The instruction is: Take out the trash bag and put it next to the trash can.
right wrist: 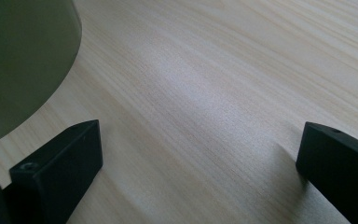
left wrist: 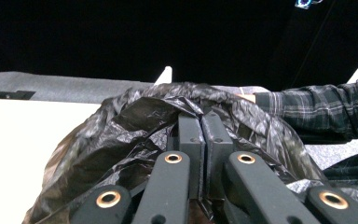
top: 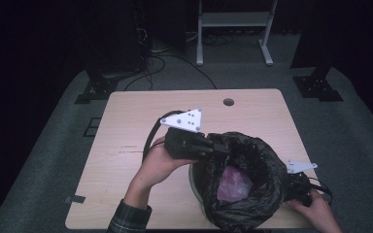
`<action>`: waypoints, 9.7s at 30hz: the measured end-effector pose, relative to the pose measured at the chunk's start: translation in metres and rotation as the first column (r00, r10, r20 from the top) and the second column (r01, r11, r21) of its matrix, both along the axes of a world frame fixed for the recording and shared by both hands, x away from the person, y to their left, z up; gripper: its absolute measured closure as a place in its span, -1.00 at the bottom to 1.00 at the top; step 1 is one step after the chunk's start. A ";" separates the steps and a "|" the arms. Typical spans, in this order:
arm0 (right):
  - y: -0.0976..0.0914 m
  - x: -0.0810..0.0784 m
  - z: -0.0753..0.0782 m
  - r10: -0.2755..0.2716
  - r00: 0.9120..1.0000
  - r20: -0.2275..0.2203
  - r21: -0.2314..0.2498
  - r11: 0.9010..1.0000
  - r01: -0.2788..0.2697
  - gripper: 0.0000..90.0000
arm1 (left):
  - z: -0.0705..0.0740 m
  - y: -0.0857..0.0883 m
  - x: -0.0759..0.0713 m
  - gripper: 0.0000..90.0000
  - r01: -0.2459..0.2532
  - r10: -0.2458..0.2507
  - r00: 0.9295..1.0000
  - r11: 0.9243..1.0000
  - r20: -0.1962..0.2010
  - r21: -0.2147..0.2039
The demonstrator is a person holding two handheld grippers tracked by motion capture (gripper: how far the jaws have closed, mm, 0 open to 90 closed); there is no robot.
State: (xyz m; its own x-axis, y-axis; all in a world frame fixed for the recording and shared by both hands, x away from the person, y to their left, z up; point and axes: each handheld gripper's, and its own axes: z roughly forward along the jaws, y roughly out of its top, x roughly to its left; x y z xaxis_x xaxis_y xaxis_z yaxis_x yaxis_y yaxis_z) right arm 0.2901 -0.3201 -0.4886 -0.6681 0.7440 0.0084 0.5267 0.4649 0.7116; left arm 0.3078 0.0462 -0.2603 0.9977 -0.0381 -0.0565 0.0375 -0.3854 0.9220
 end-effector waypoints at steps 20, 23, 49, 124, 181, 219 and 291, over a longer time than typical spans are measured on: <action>0.000 0.000 0.000 0.000 1.000 -0.001 0.001 1.000 0.000 -1.00 | 0.010 -0.090 0.012 0.99 0.125 -0.126 0.991 0.992 -0.035 -0.030; 0.000 0.000 0.000 -0.001 1.000 -0.001 0.002 1.000 0.001 -1.00 | 0.009 -0.098 0.013 0.99 0.130 -0.132 0.990 0.991 -0.040 -0.028; 0.000 0.000 0.000 0.000 1.000 -0.001 0.001 1.000 0.000 -1.00 | -0.028 -0.153 0.002 0.80 0.096 -0.098 0.995 0.967 -0.002 0.235; -0.037 -0.017 0.067 -0.128 0.991 0.045 0.198 0.973 0.117 -0.69 | -0.108 0.141 -0.033 -0.99 -0.486 0.486 0.873 0.866 0.026 0.120; 0.047 -0.017 0.244 0.110 0.973 0.204 0.361 0.915 -0.179 -0.69 | -0.223 0.169 -0.013 -1.00 -0.624 0.646 0.759 0.687 0.081 0.372; 0.032 -0.017 0.160 0.113 0.991 0.068 0.309 0.942 -0.129 0.14 | -0.224 0.168 -0.014 -1.00 -0.631 0.653 0.753 0.682 0.081 0.370; 0.002 0.029 0.272 -0.119 0.872 0.474 0.609 0.760 -0.227 1.00 | -0.223 0.168 -0.015 -1.00 -0.631 0.654 0.752 0.680 0.079 0.374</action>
